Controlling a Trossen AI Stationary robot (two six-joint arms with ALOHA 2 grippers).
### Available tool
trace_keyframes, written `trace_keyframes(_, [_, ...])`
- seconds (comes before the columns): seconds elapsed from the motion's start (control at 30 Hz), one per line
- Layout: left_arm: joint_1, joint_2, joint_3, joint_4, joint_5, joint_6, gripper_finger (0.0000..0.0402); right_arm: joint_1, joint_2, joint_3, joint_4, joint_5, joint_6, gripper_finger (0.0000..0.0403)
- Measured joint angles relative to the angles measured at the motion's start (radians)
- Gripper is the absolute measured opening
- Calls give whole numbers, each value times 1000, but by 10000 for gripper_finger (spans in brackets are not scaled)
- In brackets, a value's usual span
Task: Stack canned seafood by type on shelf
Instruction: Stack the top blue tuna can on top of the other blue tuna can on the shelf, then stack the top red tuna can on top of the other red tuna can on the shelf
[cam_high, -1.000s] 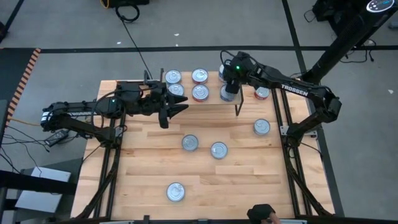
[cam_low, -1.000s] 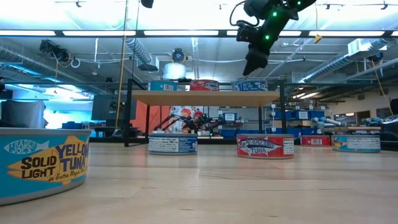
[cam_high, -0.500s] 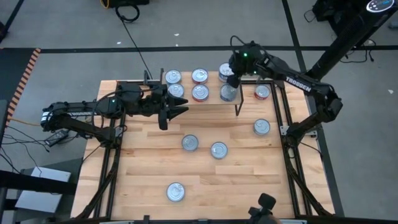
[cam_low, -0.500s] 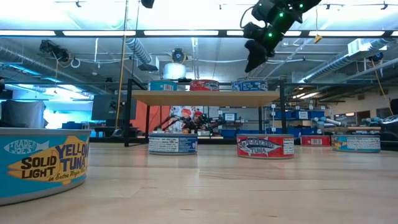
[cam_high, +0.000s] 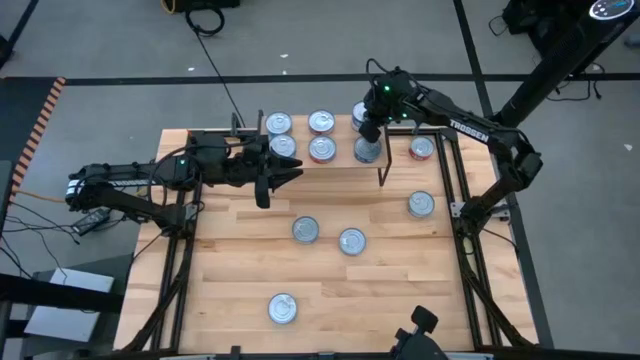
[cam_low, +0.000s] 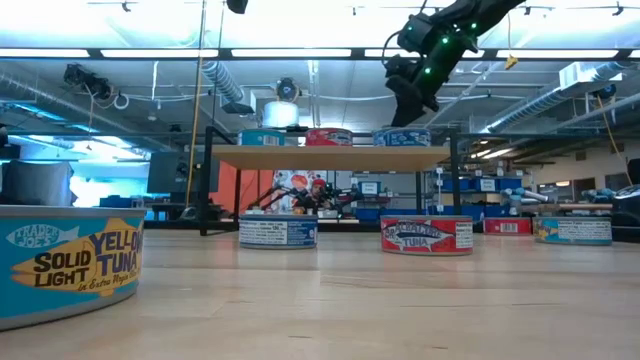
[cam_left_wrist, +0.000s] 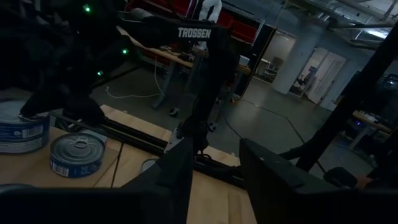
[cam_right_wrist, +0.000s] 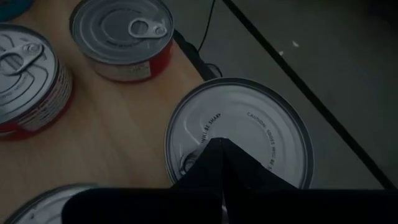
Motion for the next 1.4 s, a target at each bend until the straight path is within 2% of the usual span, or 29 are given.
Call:
trace_keyframes(0.2, [0,0,0,0,-2,1,123,-5,-7,4,-72,0,5,4])
trace_keyframes(0.5, [0,0,0,0,-2,2,122,-5,-15,12,-82,-5,13,5])
trace_keyframes(0.7, [0,10,1,-66,-21,19,118,0,-24,136,-96,22,12,13])
trace_keyframes(0.8, [2,9,1,-145,-77,68,96,12,-30,221,-155,-12,1,13])
trace_keyframes(0.93, [4,10,0,-258,-165,135,39,63,-53,251,-178,-99,59,5])
trace_keyframes(1.03, [7,9,0,-256,-160,191,7,124,-90,202,-103,-135,117,4])
trace_keyframes(1.27, [66,10,0,-219,-7,242,3,266,-244,-51,228,-132,314,2])
trace_keyframes(1.4, [101,10,0,-156,88,265,2,359,-363,-218,393,-43,435,1])
